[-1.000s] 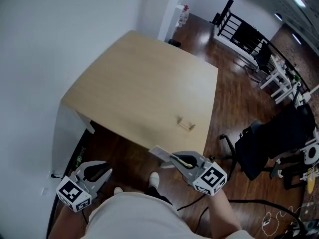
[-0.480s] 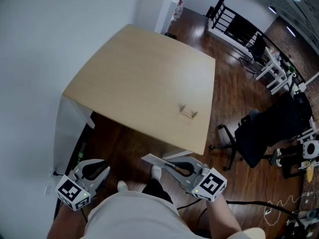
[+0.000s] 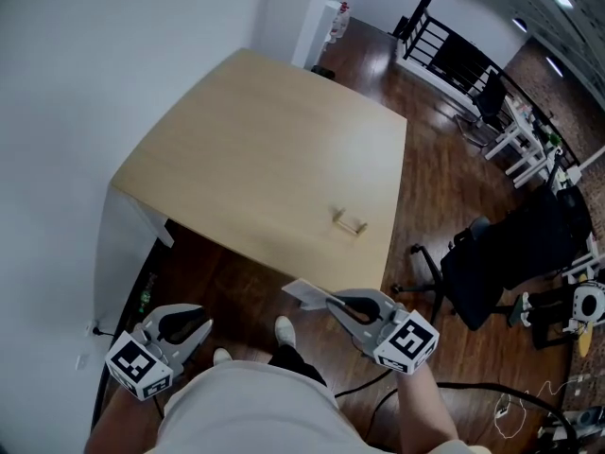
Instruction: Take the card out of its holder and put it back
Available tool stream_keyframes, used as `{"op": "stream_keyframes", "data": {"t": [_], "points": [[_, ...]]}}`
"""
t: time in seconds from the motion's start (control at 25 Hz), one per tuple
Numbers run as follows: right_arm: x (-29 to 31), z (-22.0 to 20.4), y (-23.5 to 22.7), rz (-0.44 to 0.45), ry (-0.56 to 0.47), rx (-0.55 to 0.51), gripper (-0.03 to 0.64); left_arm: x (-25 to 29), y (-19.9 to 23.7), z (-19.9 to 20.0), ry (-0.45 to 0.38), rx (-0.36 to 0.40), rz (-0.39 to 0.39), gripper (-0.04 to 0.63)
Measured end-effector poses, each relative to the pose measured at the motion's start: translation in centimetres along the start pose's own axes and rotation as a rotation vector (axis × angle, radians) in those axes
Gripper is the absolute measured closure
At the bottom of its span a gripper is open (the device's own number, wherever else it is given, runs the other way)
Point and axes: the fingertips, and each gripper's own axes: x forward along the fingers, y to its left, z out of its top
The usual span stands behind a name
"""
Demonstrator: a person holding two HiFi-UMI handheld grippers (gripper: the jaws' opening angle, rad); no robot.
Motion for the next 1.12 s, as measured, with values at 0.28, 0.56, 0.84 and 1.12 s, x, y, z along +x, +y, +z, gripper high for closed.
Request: {"op": "stream_keyframes", "data": {"t": [0.28, 0.56, 0.84, 1.12], "points": [[-2.6, -0.9, -9.4, -0.028, 0.002, -0.023, 0.597, 6.2, -0.4, 3.4, -0.028, 0.004, 0.011, 0.525], [-4.2, -3.7, -19.7, -0.059, 0.015, -0.026, 0.597, 12.1, -0.3, 4.8, -0.018, -0.011, 0.05, 0.525], [-4.0, -7.6, -27.9, -0.058, 0.024, 0.003, 0.595, 16.7, -0.5, 5.9, 0.0, -0.028, 0.112, 0.525], [-1.3, -11.9, -32.7, -0.031, 0.052, 0.04, 0.595, 19.3, -0.4, 6.3, 0.025, -0.051, 0.177, 0.525]]}}
